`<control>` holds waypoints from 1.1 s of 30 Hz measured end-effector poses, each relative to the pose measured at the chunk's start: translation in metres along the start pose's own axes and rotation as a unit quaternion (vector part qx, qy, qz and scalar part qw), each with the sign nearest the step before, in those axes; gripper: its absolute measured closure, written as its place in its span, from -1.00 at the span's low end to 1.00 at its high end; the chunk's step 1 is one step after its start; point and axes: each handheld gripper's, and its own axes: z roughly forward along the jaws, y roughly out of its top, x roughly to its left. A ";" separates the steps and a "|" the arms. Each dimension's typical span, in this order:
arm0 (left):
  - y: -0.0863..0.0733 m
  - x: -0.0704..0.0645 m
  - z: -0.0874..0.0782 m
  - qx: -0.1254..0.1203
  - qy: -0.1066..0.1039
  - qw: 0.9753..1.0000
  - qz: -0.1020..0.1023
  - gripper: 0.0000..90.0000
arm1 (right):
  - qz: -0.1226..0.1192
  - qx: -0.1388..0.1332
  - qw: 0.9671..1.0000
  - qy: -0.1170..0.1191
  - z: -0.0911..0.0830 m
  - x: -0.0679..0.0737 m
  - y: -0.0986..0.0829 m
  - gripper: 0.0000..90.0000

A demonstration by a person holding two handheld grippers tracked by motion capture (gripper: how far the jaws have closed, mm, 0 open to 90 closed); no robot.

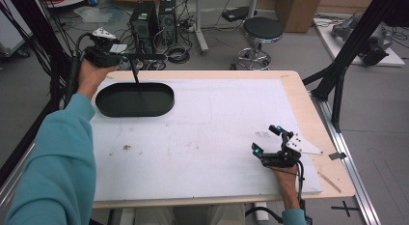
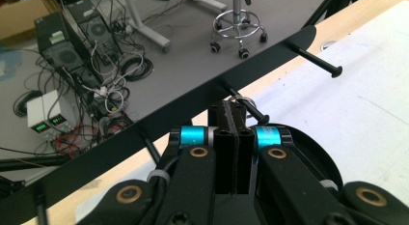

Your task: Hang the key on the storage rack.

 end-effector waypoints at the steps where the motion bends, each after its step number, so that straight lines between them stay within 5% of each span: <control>1: -0.001 0.000 -0.003 -0.010 -0.002 1.000 0.005 0.99 | 0.000 0.000 1.000 0.000 0.000 0.000 0.000 -0.99; 5: -0.005 -0.003 -0.011 -0.026 -0.019 0.999 0.036 0.57 | -0.001 0.000 1.000 0.000 0.000 0.000 0.000 -0.99; 8: -0.011 -0.007 -0.018 -0.043 -0.053 0.997 0.029 0.21 | -0.005 -0.001 1.000 -0.003 0.000 0.000 0.000 -0.99; 16: -0.037 -0.025 -0.042 -0.083 -0.099 0.992 0.012 -0.84 | -0.005 -0.001 1.000 -0.003 0.000 0.000 0.000 -0.99; 18: -0.048 -0.030 -0.052 -0.105 -0.121 0.987 0.013 -0.87 | -0.005 -0.001 1.000 -0.003 0.000 0.000 0.000 -0.99; 25: -0.086 -0.048 -0.074 -0.152 -0.148 0.977 0.018 -0.96 | -0.004 -0.001 1.000 -0.002 0.000 0.000 0.000 -0.99; 33: -0.147 -0.074 -0.077 -0.195 -0.132 0.972 -0.006 -0.96 | 0.000 0.001 1.000 0.000 0.000 0.000 0.000 -0.99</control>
